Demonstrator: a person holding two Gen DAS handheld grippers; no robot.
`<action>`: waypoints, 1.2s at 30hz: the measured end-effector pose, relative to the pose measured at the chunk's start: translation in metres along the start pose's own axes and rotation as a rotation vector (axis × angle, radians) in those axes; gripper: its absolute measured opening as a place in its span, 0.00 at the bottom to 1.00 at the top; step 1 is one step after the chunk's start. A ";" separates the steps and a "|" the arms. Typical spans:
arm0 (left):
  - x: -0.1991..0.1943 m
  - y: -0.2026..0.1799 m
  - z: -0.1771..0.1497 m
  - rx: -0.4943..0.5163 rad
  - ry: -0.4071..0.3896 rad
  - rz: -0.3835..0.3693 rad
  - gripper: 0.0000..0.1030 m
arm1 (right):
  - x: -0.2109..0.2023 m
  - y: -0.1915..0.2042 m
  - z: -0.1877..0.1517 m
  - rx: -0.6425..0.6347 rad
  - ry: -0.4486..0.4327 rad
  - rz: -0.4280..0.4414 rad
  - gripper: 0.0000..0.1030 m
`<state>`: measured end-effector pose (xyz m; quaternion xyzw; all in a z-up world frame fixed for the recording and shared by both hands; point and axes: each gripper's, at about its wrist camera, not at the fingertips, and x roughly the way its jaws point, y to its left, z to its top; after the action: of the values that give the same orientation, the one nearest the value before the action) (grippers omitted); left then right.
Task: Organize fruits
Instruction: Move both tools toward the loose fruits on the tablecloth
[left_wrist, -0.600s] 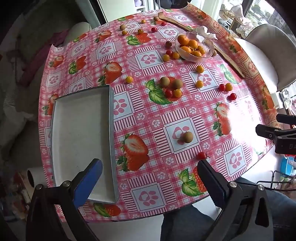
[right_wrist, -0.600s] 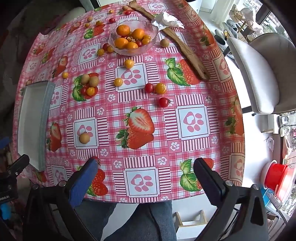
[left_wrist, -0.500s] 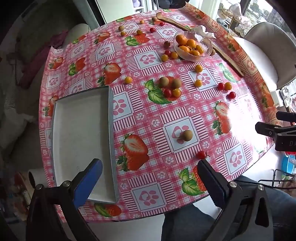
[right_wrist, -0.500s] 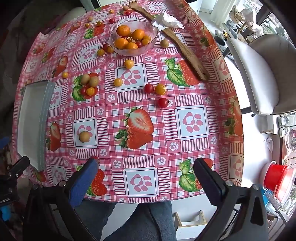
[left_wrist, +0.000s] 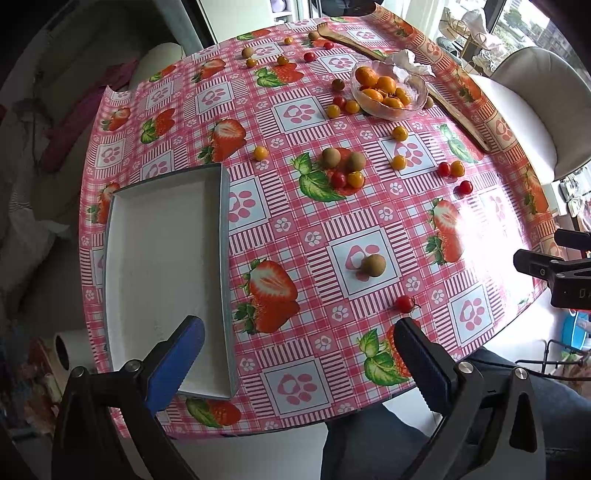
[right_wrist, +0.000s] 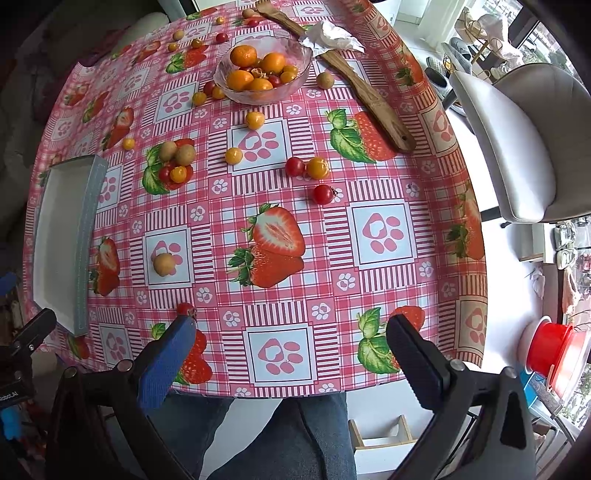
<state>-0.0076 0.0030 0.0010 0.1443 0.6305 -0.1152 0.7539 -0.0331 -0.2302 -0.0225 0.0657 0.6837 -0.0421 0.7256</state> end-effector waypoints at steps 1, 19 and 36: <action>0.000 0.001 0.001 -0.004 0.004 -0.007 1.00 | 0.000 0.000 -0.001 -0.002 -0.001 -0.002 1.00; 0.008 -0.006 0.004 0.015 0.014 -0.007 1.00 | 0.003 -0.003 -0.003 -0.001 0.004 -0.012 1.00; 0.045 0.004 0.004 -0.081 0.124 -0.066 1.00 | 0.019 -0.017 -0.009 0.080 0.028 0.013 1.00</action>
<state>0.0054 0.0054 -0.0427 0.0995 0.6845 -0.1051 0.7145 -0.0437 -0.2452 -0.0429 0.0996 0.6911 -0.0638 0.7130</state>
